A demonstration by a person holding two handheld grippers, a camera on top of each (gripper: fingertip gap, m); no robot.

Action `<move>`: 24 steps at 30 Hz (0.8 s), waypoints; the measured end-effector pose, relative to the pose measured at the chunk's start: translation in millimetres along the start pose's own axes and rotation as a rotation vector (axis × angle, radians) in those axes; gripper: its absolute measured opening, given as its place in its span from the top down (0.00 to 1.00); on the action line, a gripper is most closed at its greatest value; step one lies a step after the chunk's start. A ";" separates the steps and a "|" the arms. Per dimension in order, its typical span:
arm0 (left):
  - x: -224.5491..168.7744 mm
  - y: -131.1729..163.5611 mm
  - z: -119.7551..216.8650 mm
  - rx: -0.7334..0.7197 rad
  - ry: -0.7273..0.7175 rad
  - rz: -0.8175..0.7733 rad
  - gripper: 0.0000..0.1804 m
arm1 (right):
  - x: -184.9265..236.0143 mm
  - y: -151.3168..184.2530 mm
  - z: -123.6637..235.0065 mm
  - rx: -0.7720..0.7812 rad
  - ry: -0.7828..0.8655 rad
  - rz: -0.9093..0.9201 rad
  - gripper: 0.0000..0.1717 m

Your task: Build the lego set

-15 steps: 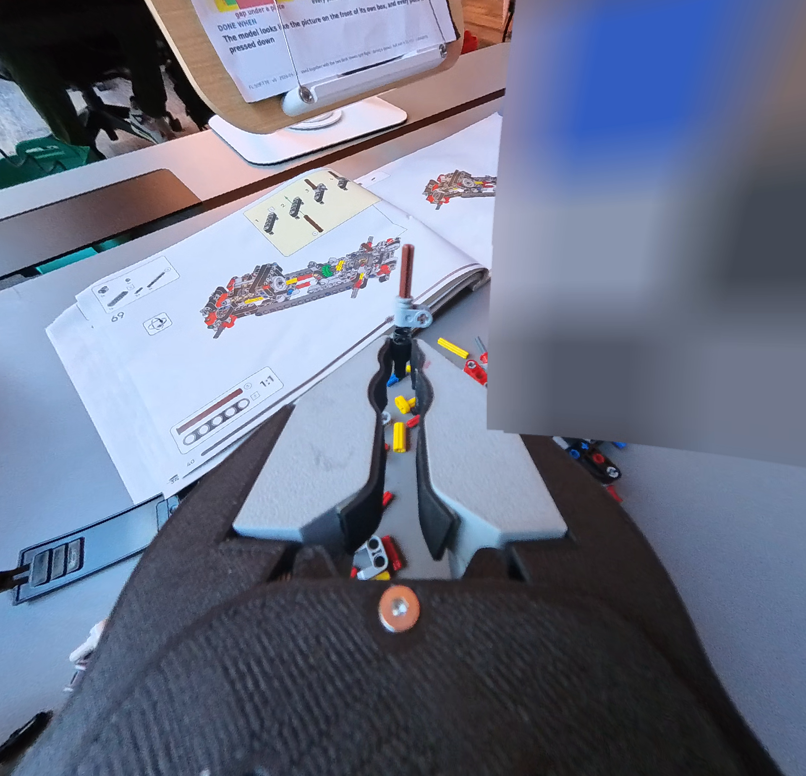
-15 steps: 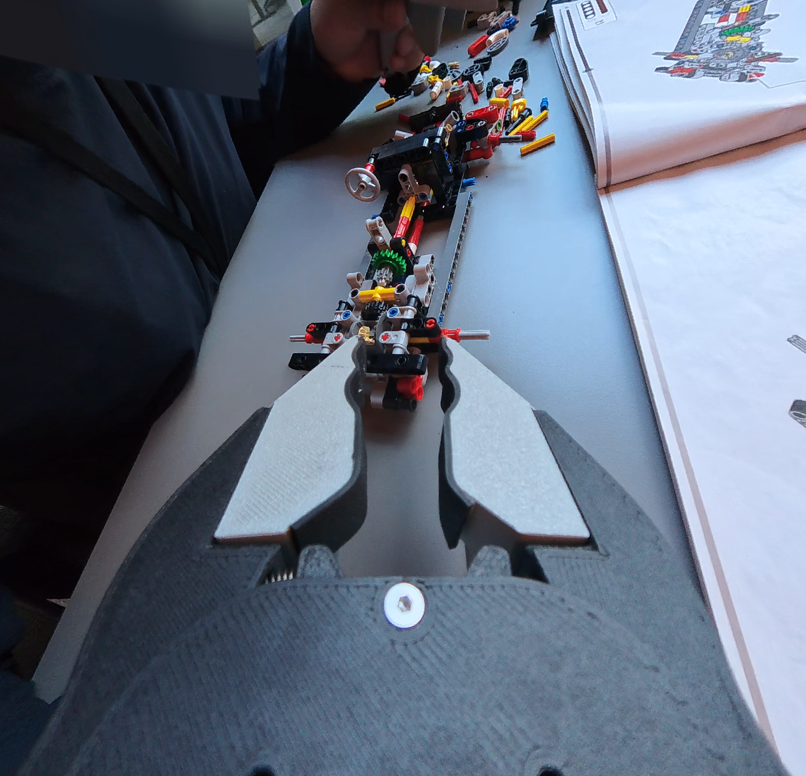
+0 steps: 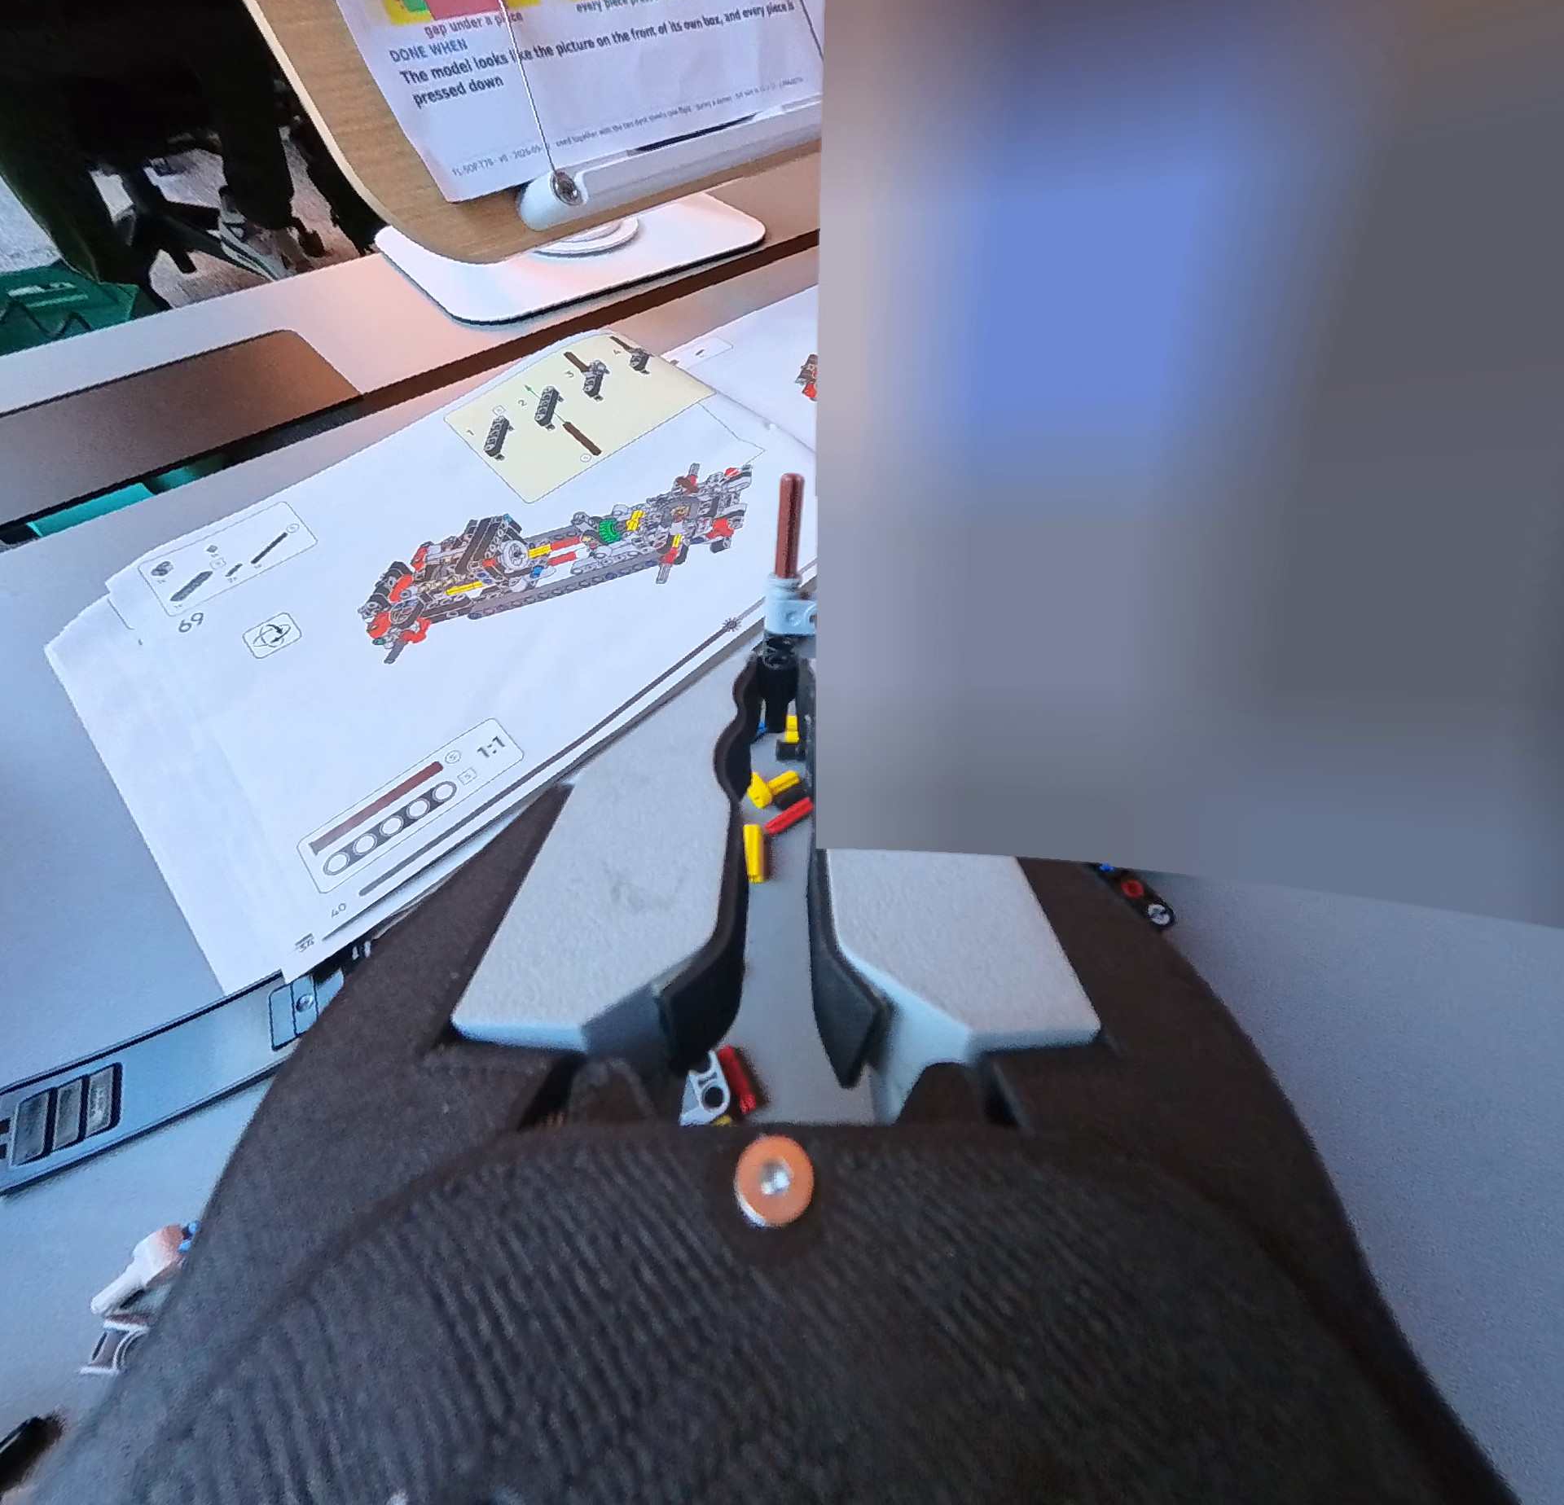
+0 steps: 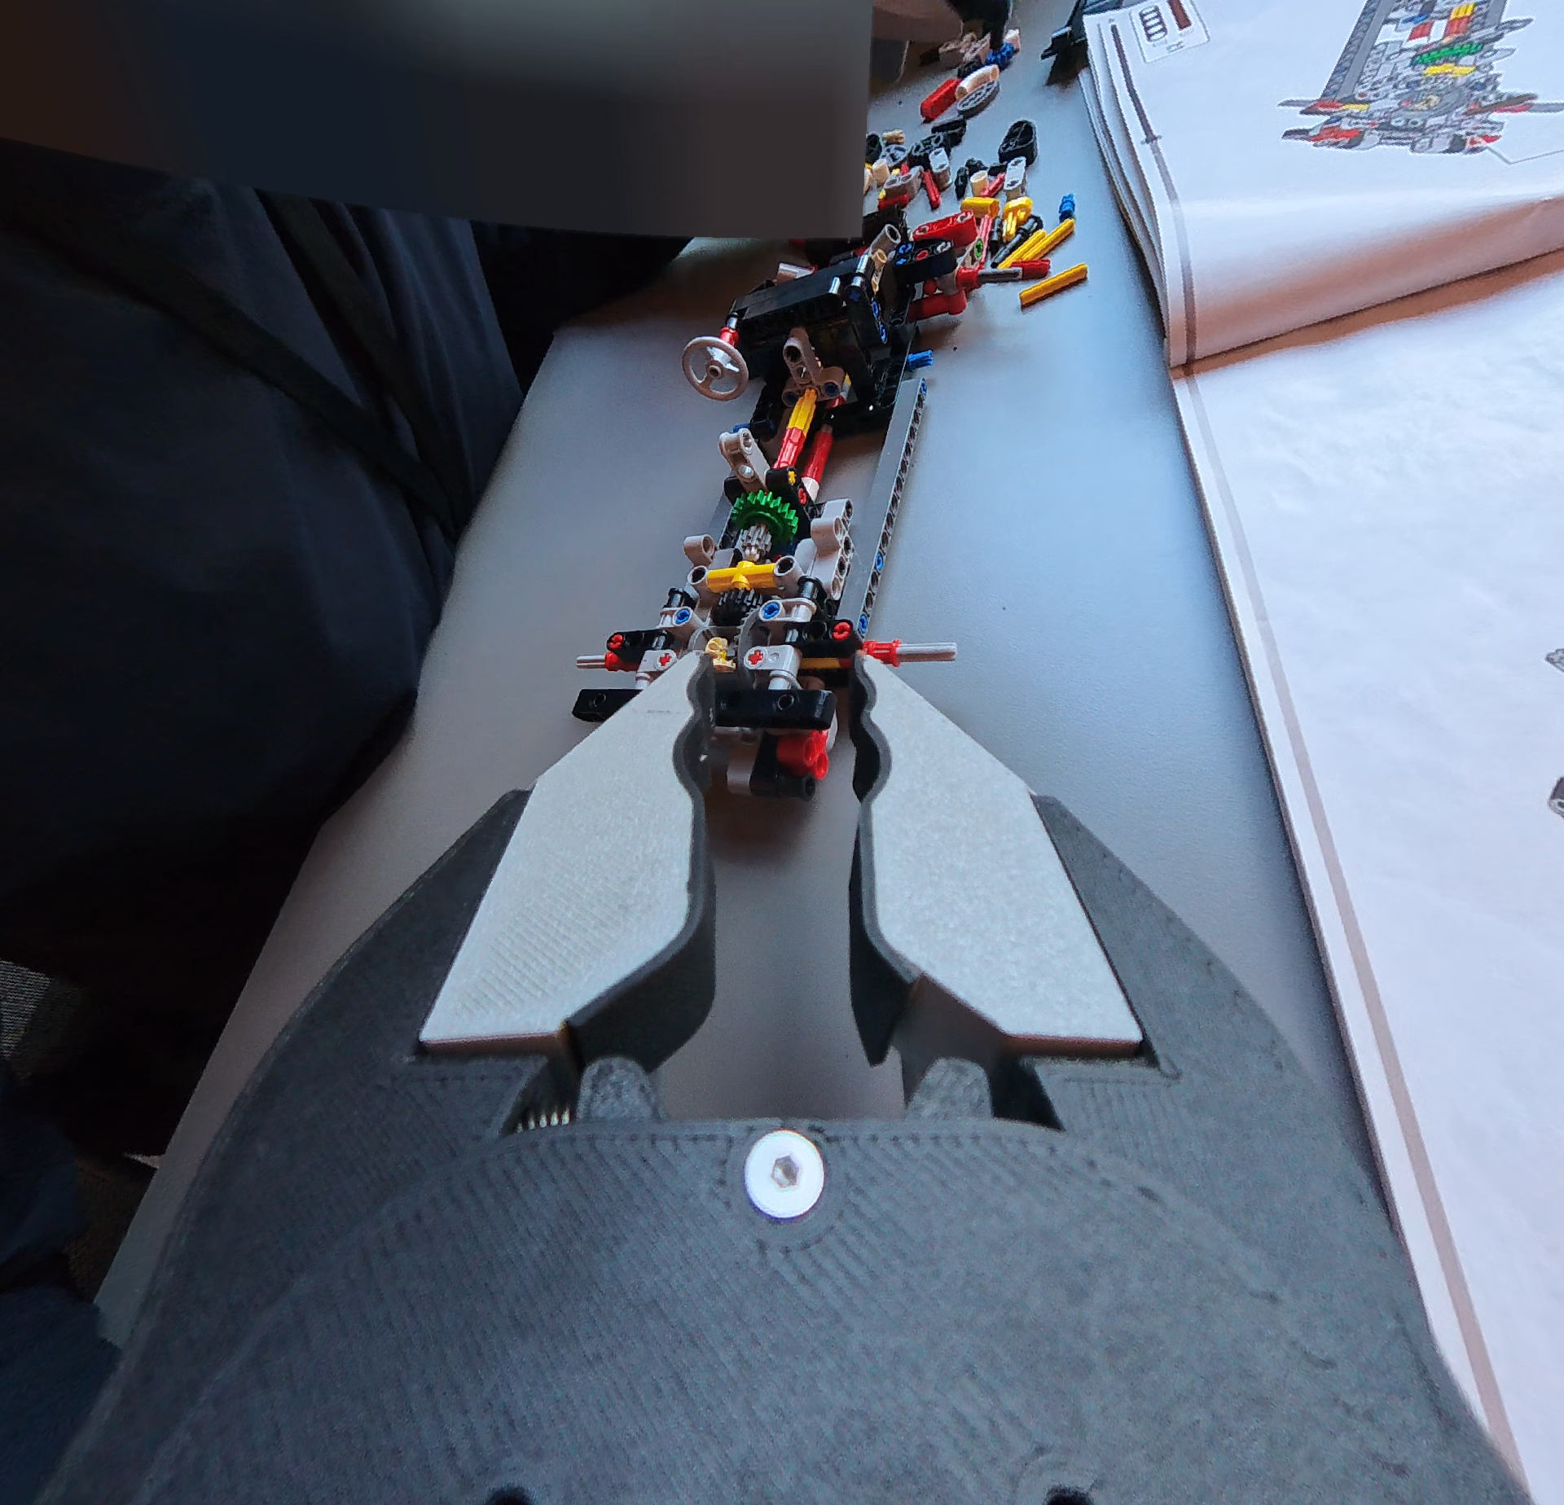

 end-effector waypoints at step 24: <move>-75.9 -24.9 -23.7 -0.016 -0.067 -0.426 0.97 | 25.1 -60.4 1.8 -0.329 0.324 0.031 0.79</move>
Point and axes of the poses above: each gripper's, where its closed fingertips meet, z back along the fingers, y out of its underside, x = y × z across the jaws, the point moved 3 cm from there along z, back along the fingers, and after that the axes turned 6 degrees about y, right-handed, at the moved point
